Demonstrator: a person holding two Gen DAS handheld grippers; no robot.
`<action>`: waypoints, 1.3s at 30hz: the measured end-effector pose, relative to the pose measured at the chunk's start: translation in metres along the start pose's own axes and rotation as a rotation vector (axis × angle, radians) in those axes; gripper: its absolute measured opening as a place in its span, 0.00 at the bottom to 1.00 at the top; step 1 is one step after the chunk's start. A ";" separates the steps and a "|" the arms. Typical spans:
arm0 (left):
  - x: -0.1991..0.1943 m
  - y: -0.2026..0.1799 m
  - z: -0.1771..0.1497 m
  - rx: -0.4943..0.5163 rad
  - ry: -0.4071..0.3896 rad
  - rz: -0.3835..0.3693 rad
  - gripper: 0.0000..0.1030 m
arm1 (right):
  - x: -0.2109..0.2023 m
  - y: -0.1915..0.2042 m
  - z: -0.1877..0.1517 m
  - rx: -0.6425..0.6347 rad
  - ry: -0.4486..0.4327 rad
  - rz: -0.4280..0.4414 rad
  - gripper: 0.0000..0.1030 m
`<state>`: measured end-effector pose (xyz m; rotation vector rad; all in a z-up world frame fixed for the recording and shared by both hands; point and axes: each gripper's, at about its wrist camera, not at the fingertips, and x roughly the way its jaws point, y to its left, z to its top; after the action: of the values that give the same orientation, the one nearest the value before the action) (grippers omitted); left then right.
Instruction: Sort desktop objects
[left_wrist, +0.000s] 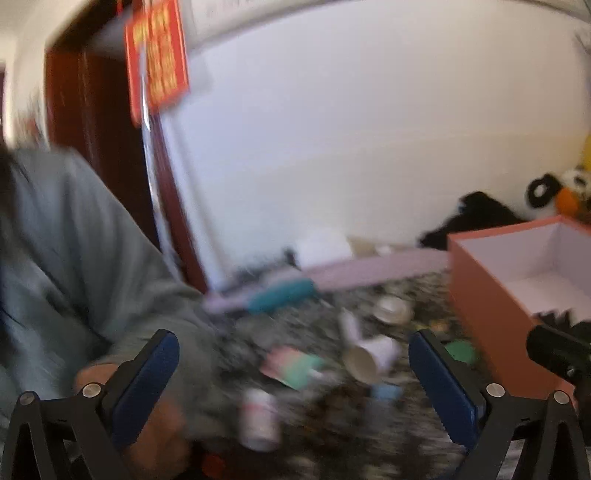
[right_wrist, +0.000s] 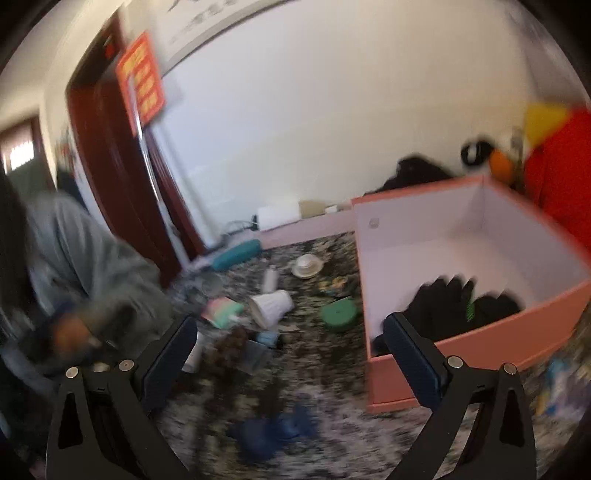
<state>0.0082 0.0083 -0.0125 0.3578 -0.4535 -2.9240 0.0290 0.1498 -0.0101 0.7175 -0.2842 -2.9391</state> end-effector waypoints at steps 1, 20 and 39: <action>-0.001 -0.002 -0.002 0.016 -0.012 0.029 1.00 | -0.001 0.009 -0.002 -0.051 -0.014 -0.035 1.00; 0.064 0.041 -0.027 -0.453 0.229 -0.233 1.00 | -0.002 -0.019 0.005 0.010 0.047 0.075 1.00; 0.088 0.033 -0.048 -0.375 0.190 -0.229 1.00 | 0.111 0.001 -0.039 -0.096 0.284 0.121 0.99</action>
<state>-0.0601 -0.0529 -0.0648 0.6603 0.1730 -3.0589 -0.0505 0.1271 -0.0934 1.0479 -0.1535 -2.6712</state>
